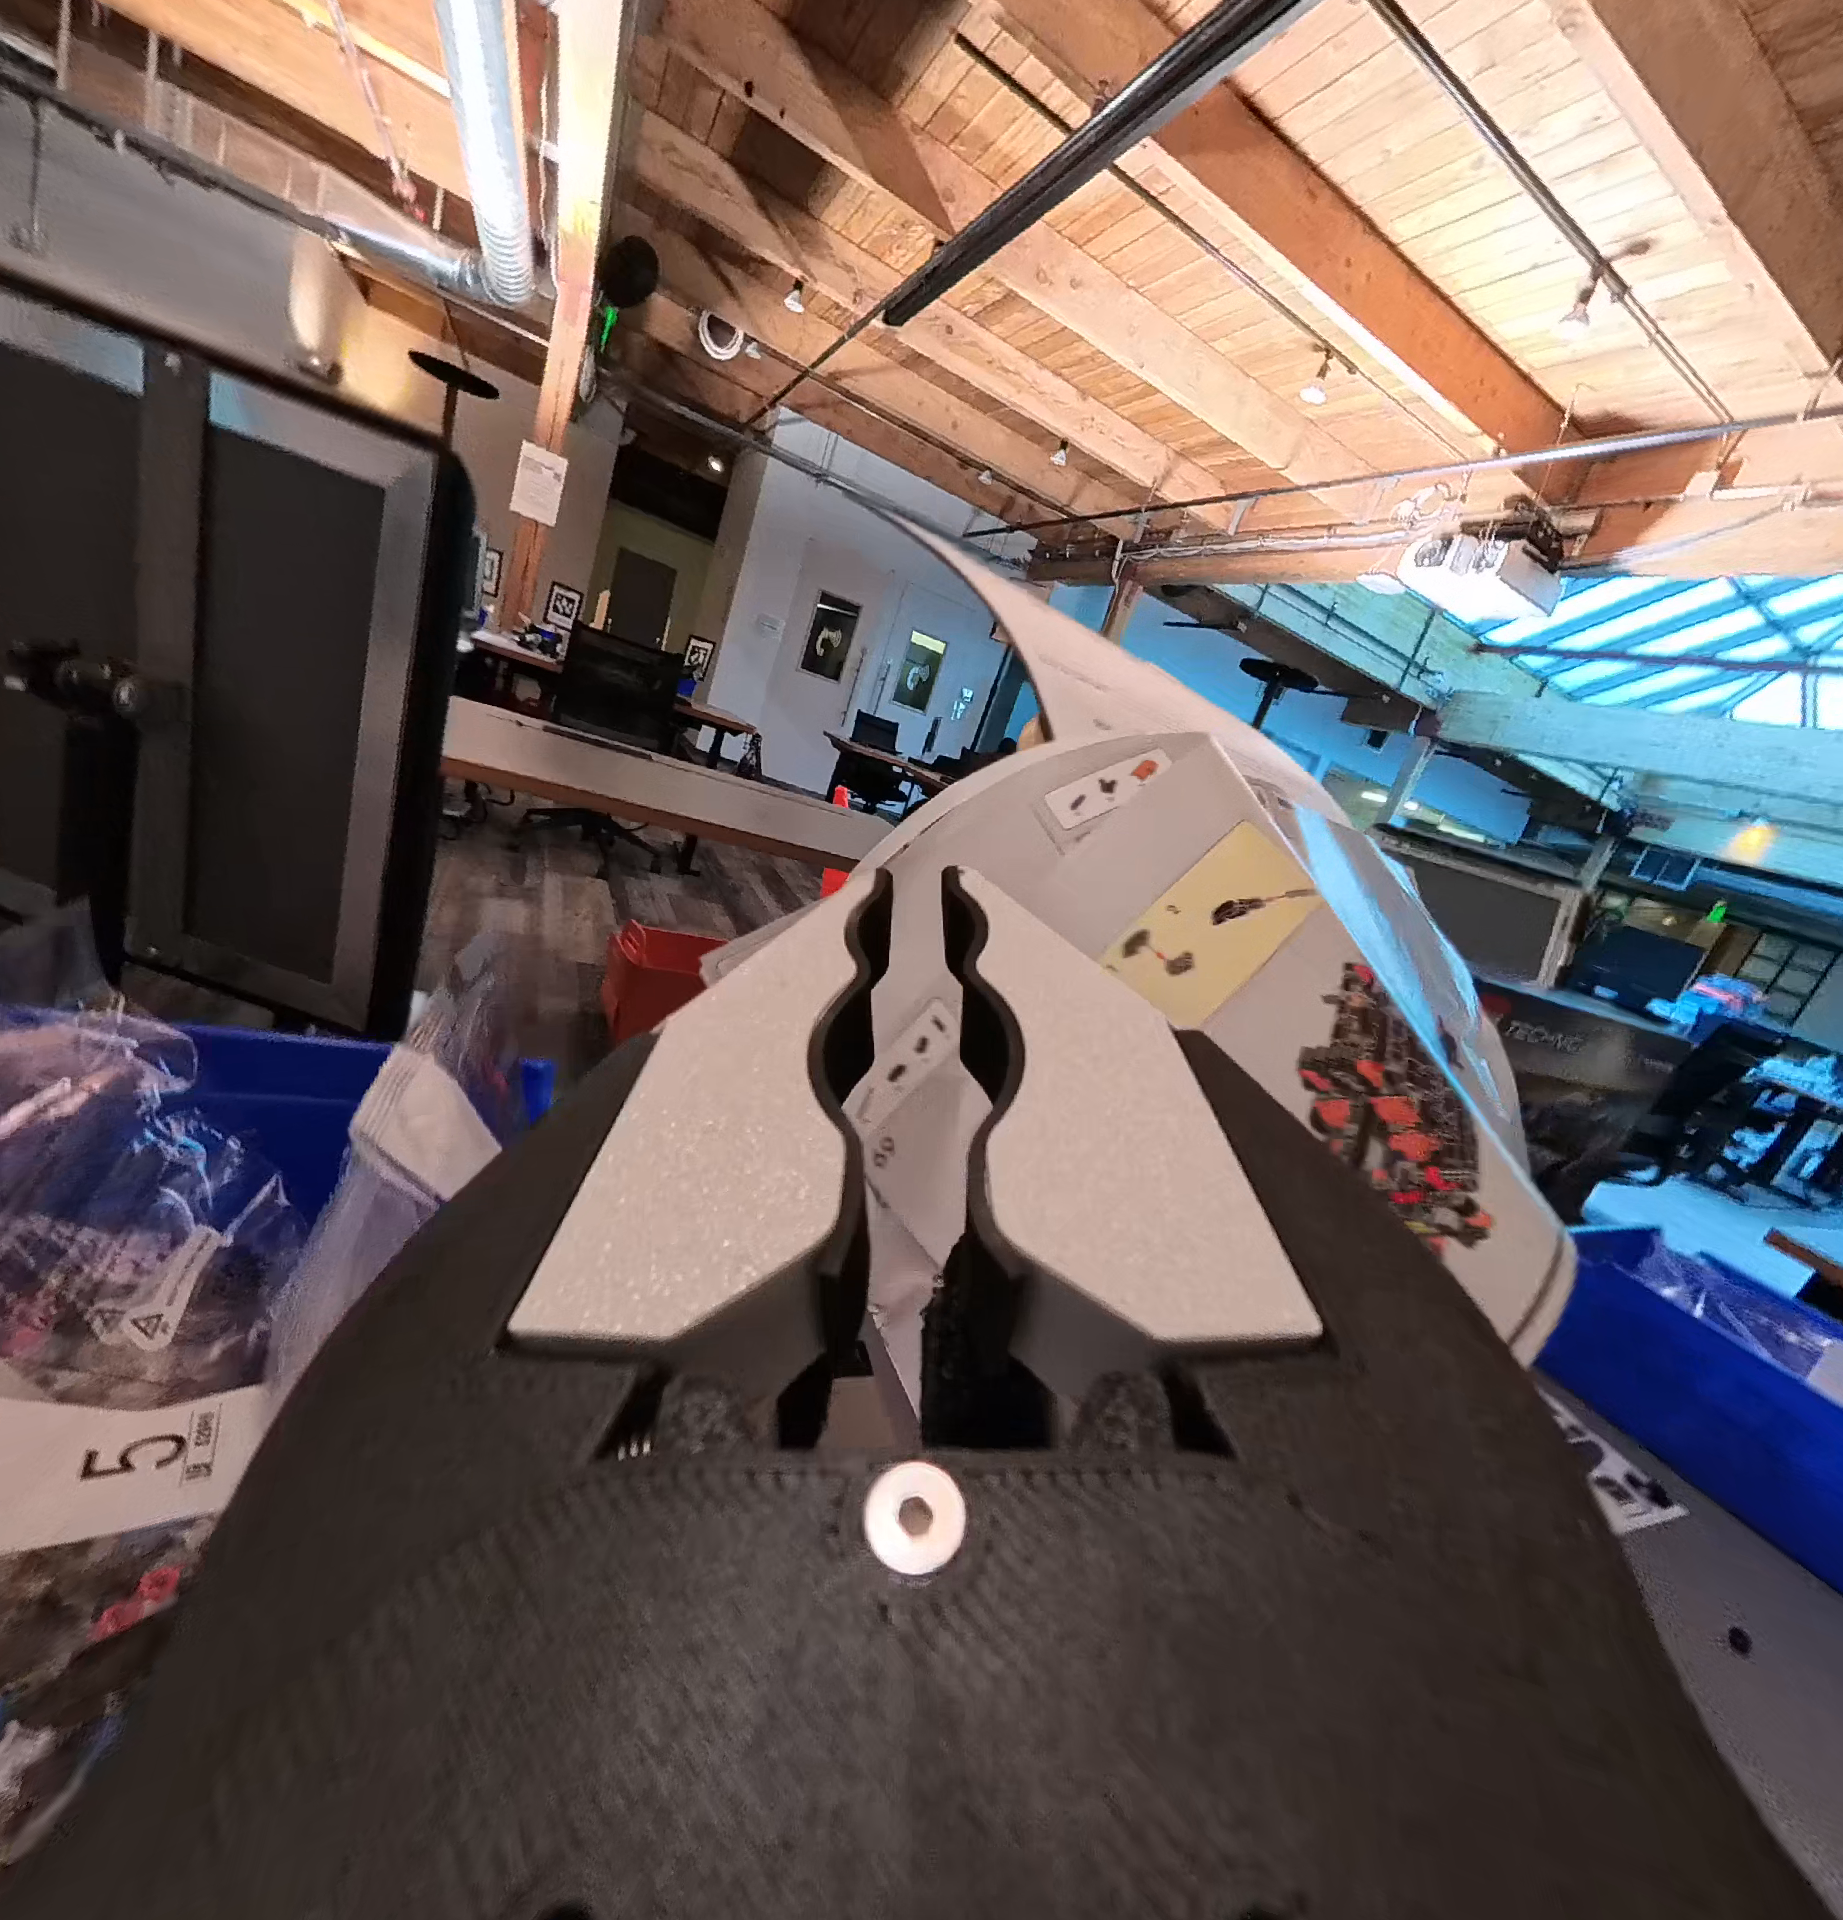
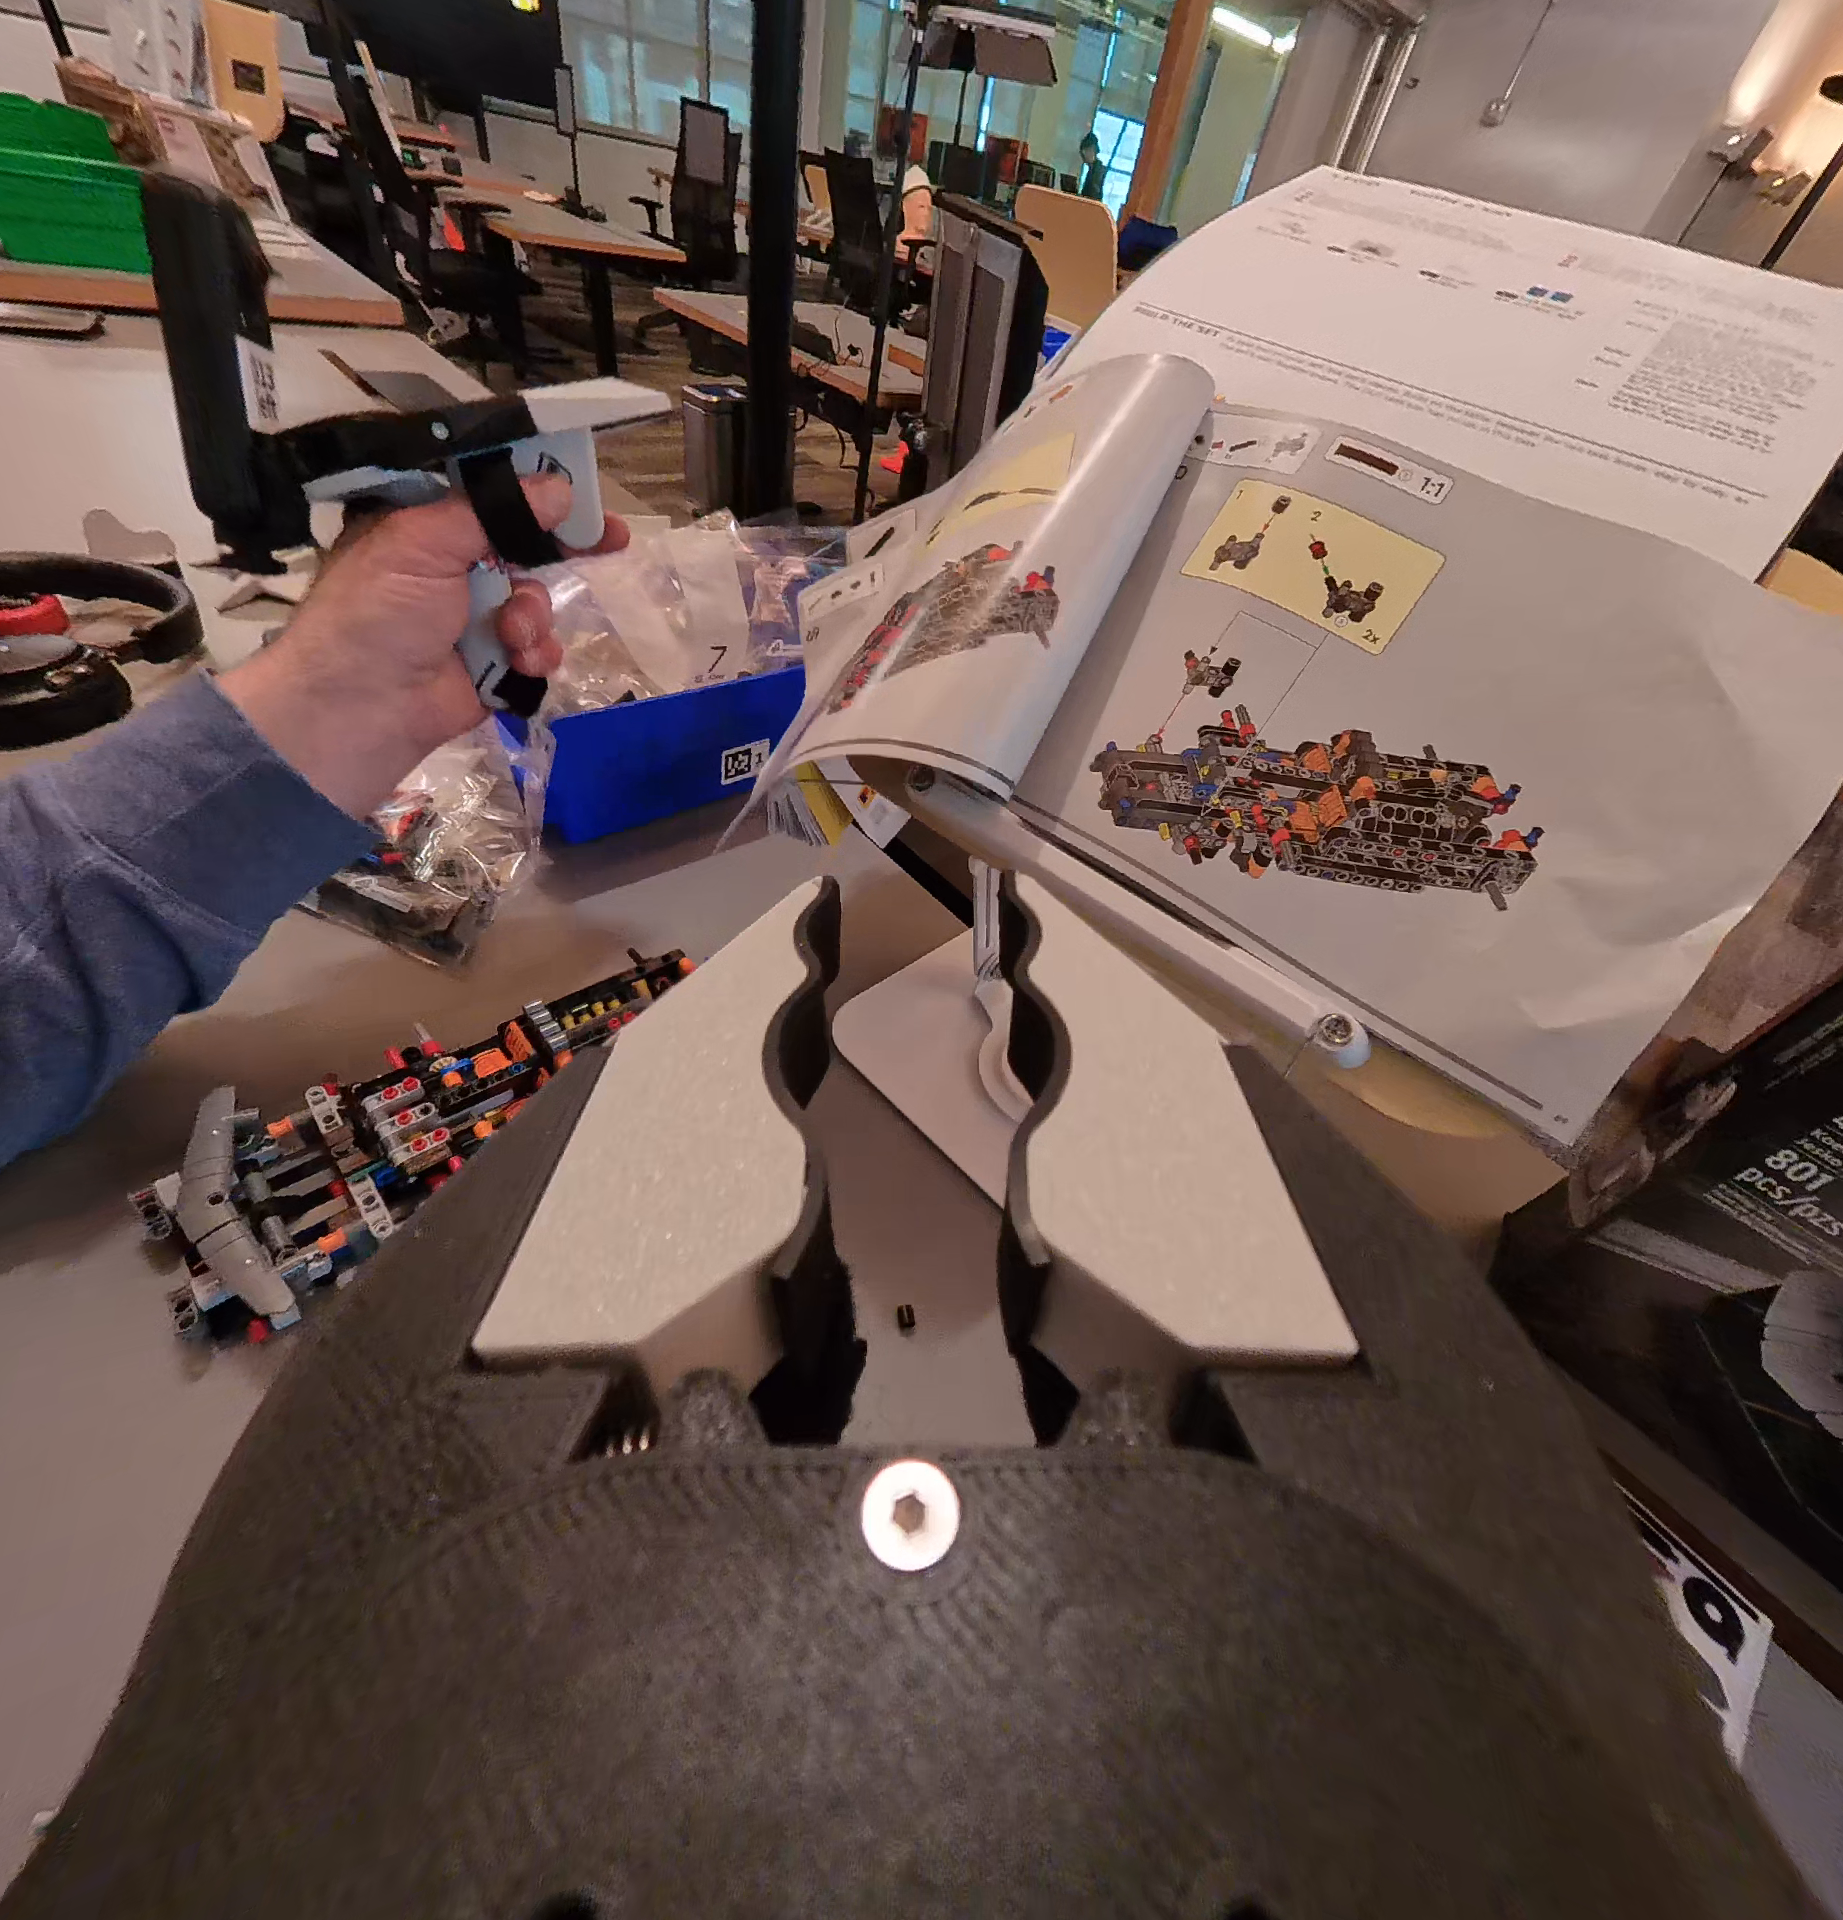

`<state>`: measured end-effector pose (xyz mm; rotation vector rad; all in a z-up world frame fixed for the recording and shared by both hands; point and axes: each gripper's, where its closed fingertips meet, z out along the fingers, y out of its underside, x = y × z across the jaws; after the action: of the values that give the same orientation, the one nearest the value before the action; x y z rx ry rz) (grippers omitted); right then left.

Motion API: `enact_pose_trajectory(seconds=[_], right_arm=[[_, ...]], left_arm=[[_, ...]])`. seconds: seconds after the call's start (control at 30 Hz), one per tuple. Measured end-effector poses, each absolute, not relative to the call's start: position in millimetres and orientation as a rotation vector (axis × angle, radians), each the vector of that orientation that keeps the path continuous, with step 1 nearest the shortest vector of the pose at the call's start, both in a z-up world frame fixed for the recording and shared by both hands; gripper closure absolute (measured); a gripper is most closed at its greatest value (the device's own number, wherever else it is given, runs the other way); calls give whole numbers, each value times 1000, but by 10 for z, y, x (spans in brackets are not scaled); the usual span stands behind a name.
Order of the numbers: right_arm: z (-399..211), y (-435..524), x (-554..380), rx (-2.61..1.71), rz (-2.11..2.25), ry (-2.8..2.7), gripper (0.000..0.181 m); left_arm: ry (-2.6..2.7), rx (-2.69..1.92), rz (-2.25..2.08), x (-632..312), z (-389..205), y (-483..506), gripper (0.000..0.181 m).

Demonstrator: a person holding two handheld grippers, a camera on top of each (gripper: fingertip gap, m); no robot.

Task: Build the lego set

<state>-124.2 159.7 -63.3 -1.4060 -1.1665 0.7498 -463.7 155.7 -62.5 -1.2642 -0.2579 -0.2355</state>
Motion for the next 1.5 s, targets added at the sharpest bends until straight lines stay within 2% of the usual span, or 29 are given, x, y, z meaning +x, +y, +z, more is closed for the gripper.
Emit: enact_pose_trajectory(seconds=[0.03, 0.23, 0.4, 0.53, 0.8, 1.0, 1.1, 1.27, 1.5], right_arm=[[-633, 1581, -1225, -1408, 743, -1167, 153], [-661, 1539, -1128, -1427, 728, -1145, 153], [-817, 1506, -1066, -1469, 722, -1146, 152], [-940, 1509, -987, -1509, 705, -1145, 152], [-1086, 1500, -875, -1553, 686, -1147, 152], [-1302, 1386, -655, -1608, 625, -1205, 159], [-1556, 1281, -493, -1678, 633, -1271, 166], [-2137, 953, -330, -1814, 624, -1467, 168], [-2638, 481, -219, -1895, 651, -1604, 169]], left_arm=[[-231, -1270, -209, -4591, -575, 1541, 174], [160, -1353, -208, -3587, -270, 1578, 180], [478, -1587, -34, -2862, -792, 1945, 181], [468, -1718, 10, -2945, -1166, 2184, 181], [480, -1708, 39, -3136, -1084, 1923, 181], [570, -1728, 58, -3057, -1092, 1299, 167], [610, -1774, 19, -2989, -1278, 1043, 163], [707, -1877, -3, -2900, -1702, 795, 163], [864, -1885, -85, -2487, -1995, 568, 163]])
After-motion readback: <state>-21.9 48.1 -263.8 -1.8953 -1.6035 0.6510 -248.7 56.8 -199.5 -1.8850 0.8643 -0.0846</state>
